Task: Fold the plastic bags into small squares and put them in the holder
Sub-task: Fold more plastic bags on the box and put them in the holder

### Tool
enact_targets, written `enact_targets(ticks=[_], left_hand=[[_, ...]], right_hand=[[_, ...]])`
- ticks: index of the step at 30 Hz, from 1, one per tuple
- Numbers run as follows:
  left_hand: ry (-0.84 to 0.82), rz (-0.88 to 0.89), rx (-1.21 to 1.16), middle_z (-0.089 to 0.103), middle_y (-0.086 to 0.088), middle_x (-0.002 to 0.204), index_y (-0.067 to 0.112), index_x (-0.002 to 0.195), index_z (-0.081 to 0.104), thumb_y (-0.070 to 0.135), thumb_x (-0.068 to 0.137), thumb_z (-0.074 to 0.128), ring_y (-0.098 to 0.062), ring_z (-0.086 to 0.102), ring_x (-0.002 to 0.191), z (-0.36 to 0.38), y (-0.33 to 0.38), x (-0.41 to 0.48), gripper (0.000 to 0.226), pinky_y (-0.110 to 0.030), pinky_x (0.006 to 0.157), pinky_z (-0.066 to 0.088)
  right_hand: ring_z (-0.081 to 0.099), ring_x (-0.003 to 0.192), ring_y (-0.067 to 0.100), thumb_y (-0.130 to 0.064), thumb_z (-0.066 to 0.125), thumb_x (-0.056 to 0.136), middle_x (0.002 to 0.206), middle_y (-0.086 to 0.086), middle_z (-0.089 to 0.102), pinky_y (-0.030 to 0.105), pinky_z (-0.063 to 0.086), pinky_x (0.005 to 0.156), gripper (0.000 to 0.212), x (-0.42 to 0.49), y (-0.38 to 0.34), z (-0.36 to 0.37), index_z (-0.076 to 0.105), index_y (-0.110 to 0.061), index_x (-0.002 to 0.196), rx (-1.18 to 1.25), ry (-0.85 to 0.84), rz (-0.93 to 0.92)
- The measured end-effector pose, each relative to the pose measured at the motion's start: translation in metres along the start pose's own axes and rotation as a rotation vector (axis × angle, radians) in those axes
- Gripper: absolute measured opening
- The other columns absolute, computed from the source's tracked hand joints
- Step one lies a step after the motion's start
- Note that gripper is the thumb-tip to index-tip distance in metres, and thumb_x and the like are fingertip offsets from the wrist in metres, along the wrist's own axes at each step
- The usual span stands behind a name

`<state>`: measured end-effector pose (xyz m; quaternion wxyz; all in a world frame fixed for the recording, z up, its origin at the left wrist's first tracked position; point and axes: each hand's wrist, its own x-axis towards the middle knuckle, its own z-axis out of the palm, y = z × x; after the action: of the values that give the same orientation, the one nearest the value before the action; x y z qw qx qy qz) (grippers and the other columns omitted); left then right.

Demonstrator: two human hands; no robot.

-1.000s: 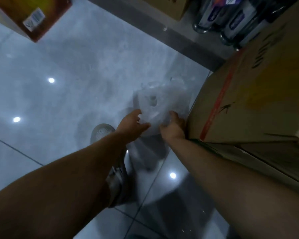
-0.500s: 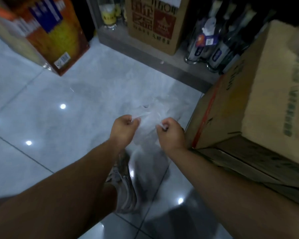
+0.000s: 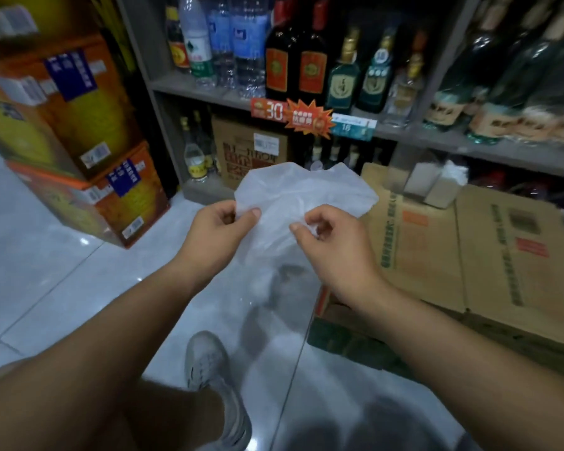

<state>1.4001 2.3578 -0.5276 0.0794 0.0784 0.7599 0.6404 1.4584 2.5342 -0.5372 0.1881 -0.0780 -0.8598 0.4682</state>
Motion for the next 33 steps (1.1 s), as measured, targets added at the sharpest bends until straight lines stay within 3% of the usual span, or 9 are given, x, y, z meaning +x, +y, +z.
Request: enact_targets(ticks=[5,9,13,16,19,23,27,30,33], left_hand=[[-0.28,0.092,0.117,0.077,0.008,0.089,0.016,0.099,0.072,0.024,0.09,0.077,-0.005,0.073,0.08,0.057,0.049,-0.015,0.013,-0.019,0.063,0.056],[-0.363,0.142,0.226,0.075,0.007,0.082,0.011,0.085,0.071,0.018,0.086,0.08,-0.006,0.071,0.079,0.105,0.058,-0.007,0.011,-0.025,0.068,0.056],[-0.425,0.048,0.158,0.078,-0.006,0.091,0.006,0.093,0.075,0.015,0.091,0.074,-0.014,0.074,0.087,0.146,0.063,0.008,0.009,-0.03,0.082,0.059],[-0.526,-0.021,0.104,0.078,-0.004,0.085,0.003,0.095,0.073,0.013,0.094,0.07,-0.013,0.074,0.08,0.165,0.072,0.021,0.011,-0.023,0.073,0.06],[-0.505,-0.008,0.131,0.076,0.0,0.075,0.009,0.084,0.071,0.014,0.095,0.069,-0.009,0.072,0.072,0.177,0.078,0.031,0.012,-0.018,0.065,0.056],[-0.46,-0.031,0.201,0.077,-0.011,0.087,0.004,0.092,0.072,0.018,0.094,0.071,-0.021,0.074,0.083,0.189,0.071,0.039,0.015,-0.032,0.082,0.062],[-0.386,-0.029,0.265,0.074,-0.02,0.096,-0.004,0.097,0.069,0.018,0.094,0.071,-0.02,0.07,0.079,0.193,0.066,0.044,0.022,-0.032,0.079,0.06],[-0.341,-0.042,0.304,0.074,-0.021,0.094,-0.004,0.091,0.068,0.018,0.095,0.071,-0.025,0.07,0.081,0.189,0.063,0.048,0.022,-0.043,0.085,0.059],[-0.352,-0.086,0.306,0.075,-0.017,0.089,-0.003,0.089,0.068,0.016,0.096,0.069,-0.025,0.07,0.079,0.185,0.061,0.05,0.02,-0.04,0.081,0.059]], right_hand=[[0.058,0.072,0.008,-0.034,0.075,0.088,0.081,-0.006,0.063,0.027,0.047,0.067,0.013,-0.008,0.0,-0.097,0.067,-0.029,0.078,-0.102,0.085,-0.017],[0.058,0.07,0.007,-0.037,0.073,0.09,0.075,-0.007,0.063,0.026,0.049,0.063,0.011,-0.018,0.019,-0.159,0.071,-0.027,0.086,-0.18,0.119,0.067],[0.055,0.073,0.002,-0.042,0.077,0.084,0.082,-0.012,0.059,0.023,0.042,0.065,0.019,-0.022,0.051,-0.198,0.066,-0.03,0.092,-0.289,0.153,0.112],[0.049,0.08,-0.006,-0.045,0.081,0.08,0.098,-0.019,0.048,0.013,0.037,0.071,0.038,-0.023,0.064,-0.223,0.061,-0.033,0.11,-0.423,0.083,0.068],[0.047,0.082,-0.008,-0.046,0.08,0.081,0.109,-0.014,0.05,0.008,0.033,0.072,0.045,-0.022,0.073,-0.245,0.062,-0.03,0.119,-0.481,0.061,0.099],[0.049,0.079,-0.006,-0.047,0.08,0.081,0.111,-0.01,0.059,0.007,0.033,0.068,0.044,-0.02,0.092,-0.258,0.067,-0.027,0.117,-0.543,-0.035,0.173],[0.053,0.085,-0.009,-0.045,0.082,0.079,0.103,-0.018,0.062,0.007,0.034,0.067,0.033,-0.02,0.099,-0.26,0.07,-0.032,0.107,-0.514,-0.13,0.181],[0.056,0.096,0.001,-0.037,0.079,0.085,0.099,-0.019,0.061,0.016,0.038,0.074,0.018,-0.02,0.101,-0.261,0.071,-0.035,0.101,-0.616,-0.153,0.146],[0.047,0.107,0.009,-0.039,0.077,0.085,0.099,-0.017,0.054,0.023,0.036,0.081,0.013,-0.019,0.103,-0.26,0.068,-0.035,0.092,-0.665,-0.098,0.11]])
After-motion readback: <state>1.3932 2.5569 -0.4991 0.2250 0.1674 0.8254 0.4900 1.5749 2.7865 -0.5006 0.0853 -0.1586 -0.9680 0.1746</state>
